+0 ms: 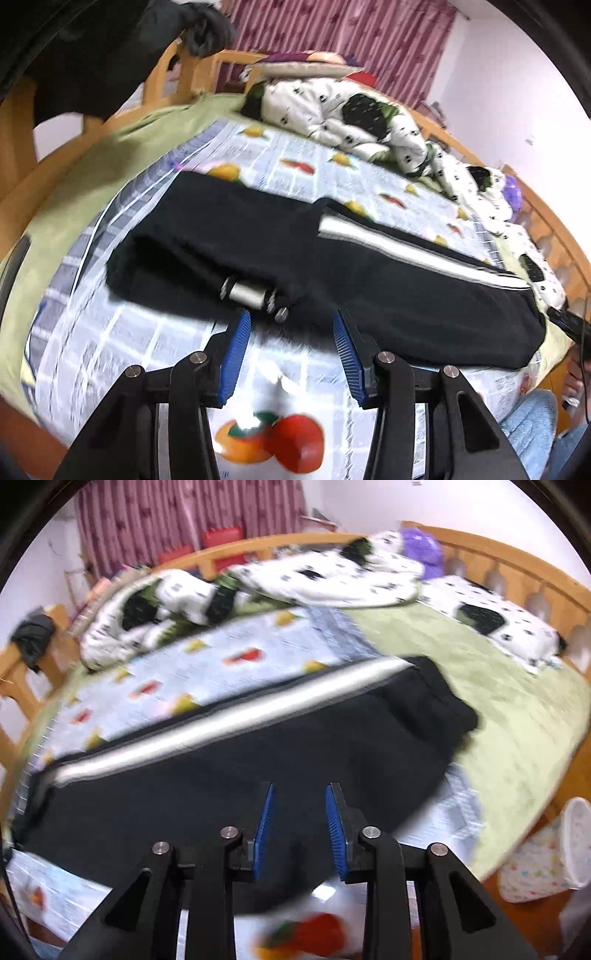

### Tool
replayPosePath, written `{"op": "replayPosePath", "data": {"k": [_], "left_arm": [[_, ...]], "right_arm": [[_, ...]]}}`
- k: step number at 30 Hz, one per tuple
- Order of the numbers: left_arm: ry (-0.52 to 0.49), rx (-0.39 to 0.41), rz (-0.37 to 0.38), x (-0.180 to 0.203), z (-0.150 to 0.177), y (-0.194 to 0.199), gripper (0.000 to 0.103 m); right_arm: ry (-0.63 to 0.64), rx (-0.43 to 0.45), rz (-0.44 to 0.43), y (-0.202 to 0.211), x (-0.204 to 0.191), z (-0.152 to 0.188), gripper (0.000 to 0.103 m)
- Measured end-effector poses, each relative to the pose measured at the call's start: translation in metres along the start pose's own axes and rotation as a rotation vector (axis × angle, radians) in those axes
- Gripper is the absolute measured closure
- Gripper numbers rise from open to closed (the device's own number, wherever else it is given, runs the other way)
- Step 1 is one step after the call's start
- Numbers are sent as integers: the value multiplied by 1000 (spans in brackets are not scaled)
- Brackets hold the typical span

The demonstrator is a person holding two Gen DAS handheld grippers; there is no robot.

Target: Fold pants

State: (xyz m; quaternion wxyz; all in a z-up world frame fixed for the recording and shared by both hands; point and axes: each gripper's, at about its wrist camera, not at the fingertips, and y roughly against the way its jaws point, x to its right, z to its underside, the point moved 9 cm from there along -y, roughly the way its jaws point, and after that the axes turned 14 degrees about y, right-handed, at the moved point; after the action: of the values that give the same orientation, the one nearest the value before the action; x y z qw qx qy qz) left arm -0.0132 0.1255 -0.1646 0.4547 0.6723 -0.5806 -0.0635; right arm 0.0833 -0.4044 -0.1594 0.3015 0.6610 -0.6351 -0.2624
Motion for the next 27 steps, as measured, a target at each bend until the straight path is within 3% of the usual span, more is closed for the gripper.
{"op": "replayPosePath", "data": {"k": [2,5,6,7,8,15,18,21,22,25,27], "left_arm": [[-15,-26,-6,3,-6,-11,59],[-34,-74,-97,0,-10,-50,60],[-42,-70,-118,-2,-9,-58,67],[-54,-60,-138,-5,-13,-65,85],[-67,-52,-143,-6,-19,-71,91],[-67,102,-176,-15,-133,-87,91],[-60,99,-197,-24,-164,-104,88],[38,5,-165,-41,-175,-120,87],[78,-6,-134,-44,-175,-122,83],[79,17,-140,-48,-174,-121,29],[33,57,-153,-48,-172,-117,28]], "right_arm": [[22,15,-55,-6,-32,-18,70],[75,21,-91,-21,-76,-37,70],[85,21,-106,-26,-88,-40,70],[92,19,-117,-30,-99,-41,70],[98,15,-129,-36,-107,-42,70],[110,10,-160,-72,-140,-39,70],[85,-31,-148,-89,-138,-29,70],[86,-50,-114,-99,-134,-24,70],[83,-50,-107,-100,-133,-24,70],[70,-53,-101,-107,-133,-23,70],[75,-57,-91,-109,-136,-21,70]]}}
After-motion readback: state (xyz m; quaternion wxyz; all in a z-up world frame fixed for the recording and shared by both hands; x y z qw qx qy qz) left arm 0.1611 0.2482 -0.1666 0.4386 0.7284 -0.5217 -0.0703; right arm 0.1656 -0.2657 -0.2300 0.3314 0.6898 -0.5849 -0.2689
